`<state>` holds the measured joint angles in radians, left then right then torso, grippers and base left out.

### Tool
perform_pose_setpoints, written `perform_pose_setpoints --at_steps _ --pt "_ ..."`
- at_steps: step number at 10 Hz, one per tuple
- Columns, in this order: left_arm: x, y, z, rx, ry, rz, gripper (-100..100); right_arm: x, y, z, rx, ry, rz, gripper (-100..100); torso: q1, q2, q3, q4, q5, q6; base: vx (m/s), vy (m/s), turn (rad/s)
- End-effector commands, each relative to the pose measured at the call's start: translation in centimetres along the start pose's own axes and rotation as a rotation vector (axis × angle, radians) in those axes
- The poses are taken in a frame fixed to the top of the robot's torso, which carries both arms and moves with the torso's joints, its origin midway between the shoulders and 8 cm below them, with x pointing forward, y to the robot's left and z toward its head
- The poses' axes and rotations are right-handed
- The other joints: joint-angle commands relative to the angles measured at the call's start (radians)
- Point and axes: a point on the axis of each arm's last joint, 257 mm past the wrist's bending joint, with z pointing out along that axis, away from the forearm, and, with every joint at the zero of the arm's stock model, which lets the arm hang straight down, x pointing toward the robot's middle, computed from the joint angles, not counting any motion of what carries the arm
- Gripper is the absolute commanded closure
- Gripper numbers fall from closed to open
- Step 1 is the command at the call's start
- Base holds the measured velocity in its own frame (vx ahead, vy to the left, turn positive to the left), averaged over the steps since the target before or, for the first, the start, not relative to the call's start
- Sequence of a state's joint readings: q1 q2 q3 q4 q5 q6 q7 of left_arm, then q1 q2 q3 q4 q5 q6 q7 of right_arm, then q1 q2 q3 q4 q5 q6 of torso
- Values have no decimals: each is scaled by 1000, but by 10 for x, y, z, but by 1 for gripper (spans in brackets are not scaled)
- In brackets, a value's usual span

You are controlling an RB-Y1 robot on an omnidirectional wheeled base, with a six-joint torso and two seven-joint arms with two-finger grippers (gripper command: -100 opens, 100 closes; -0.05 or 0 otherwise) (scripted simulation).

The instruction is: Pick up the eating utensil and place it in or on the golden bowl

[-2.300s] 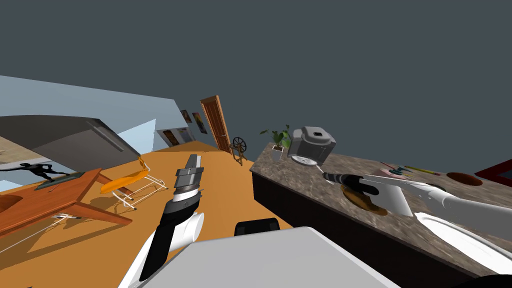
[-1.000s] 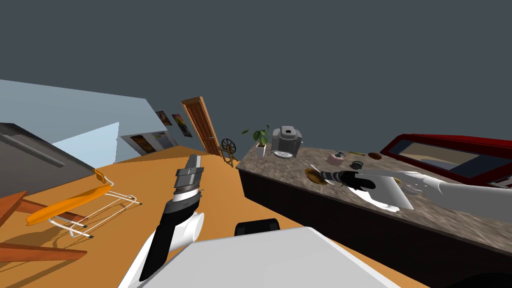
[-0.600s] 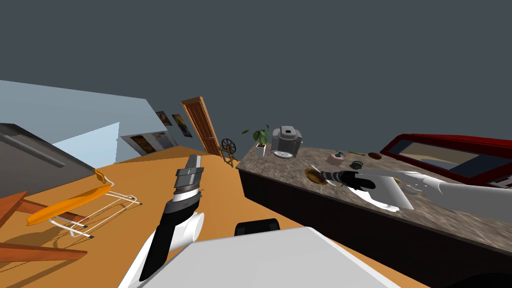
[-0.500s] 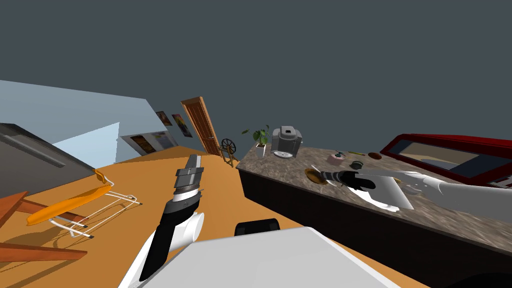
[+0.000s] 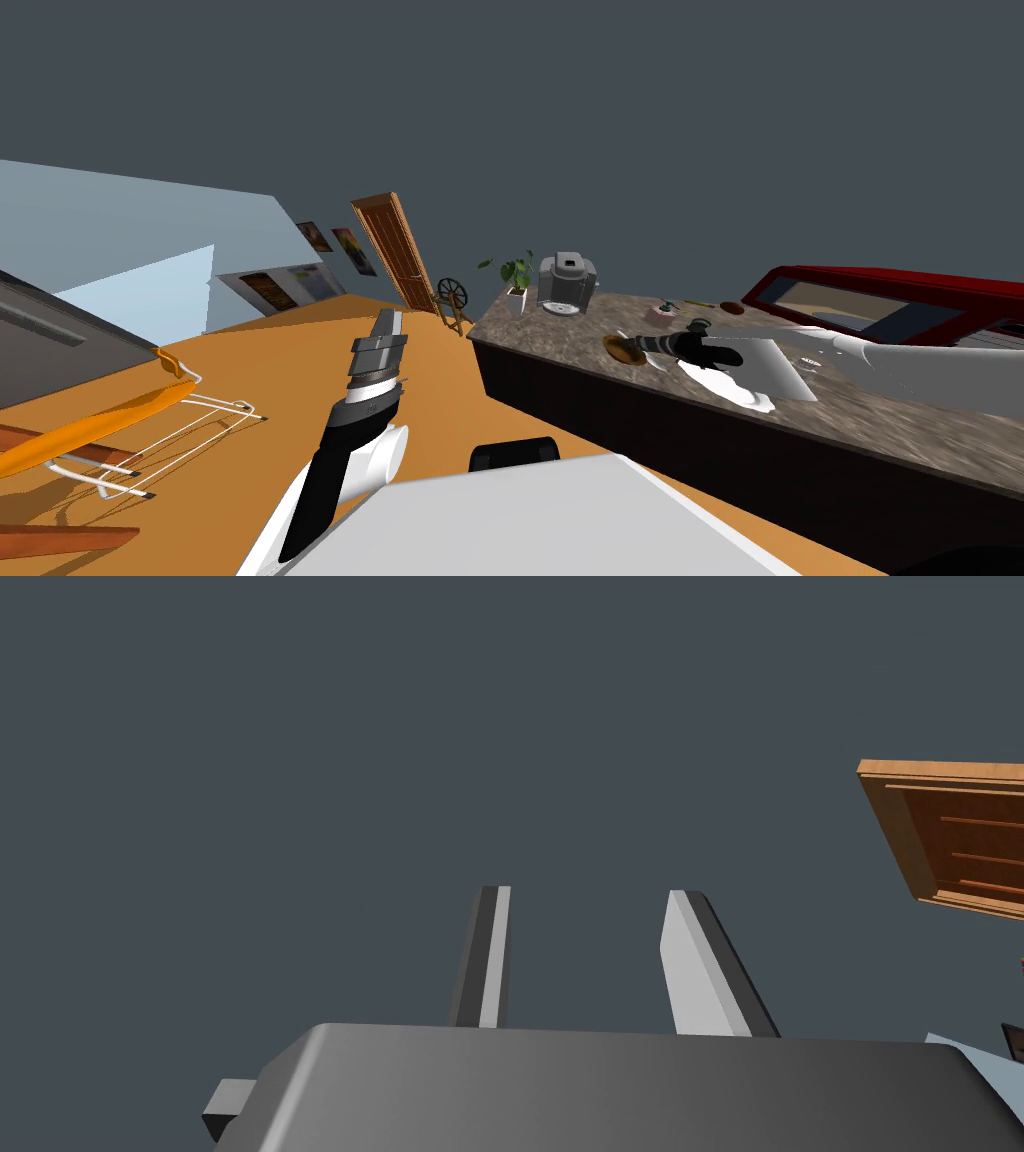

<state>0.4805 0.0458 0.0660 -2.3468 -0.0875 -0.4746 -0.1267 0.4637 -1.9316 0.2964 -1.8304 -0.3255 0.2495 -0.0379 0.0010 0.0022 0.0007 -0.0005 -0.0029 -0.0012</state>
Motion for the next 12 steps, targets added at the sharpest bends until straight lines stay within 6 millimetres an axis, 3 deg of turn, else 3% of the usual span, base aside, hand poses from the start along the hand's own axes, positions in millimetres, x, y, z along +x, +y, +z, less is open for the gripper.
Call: perform_pose_setpoints --at_steps 1,6,7,8,12 --pt "0 0 0 0 0 0 0 -5 3 -2 -2 0 3 -100 0 0 0 0 0 0 0 -13 -20" --pt "0 0 0 0 0 0 0 -31 29 -15 -22 2 -21 -100 0 0 0 0 0 0 3 -24 -58" --pt "0 0 0 0 0 0 0 -27 27 -14 -21 1 -17 -100 -1 0 0 0 0 0 2 -12 -7" --pt "0 0 0 0 0 0 0 -28 27 -14 -20 1 -17 0 0 0 0 0 0 0 0 0 0" --pt "0 0 0 0 0 0 0 -28 27 -14 -20 1 -17 0 1 0 0 0 0 0 0 0 0"
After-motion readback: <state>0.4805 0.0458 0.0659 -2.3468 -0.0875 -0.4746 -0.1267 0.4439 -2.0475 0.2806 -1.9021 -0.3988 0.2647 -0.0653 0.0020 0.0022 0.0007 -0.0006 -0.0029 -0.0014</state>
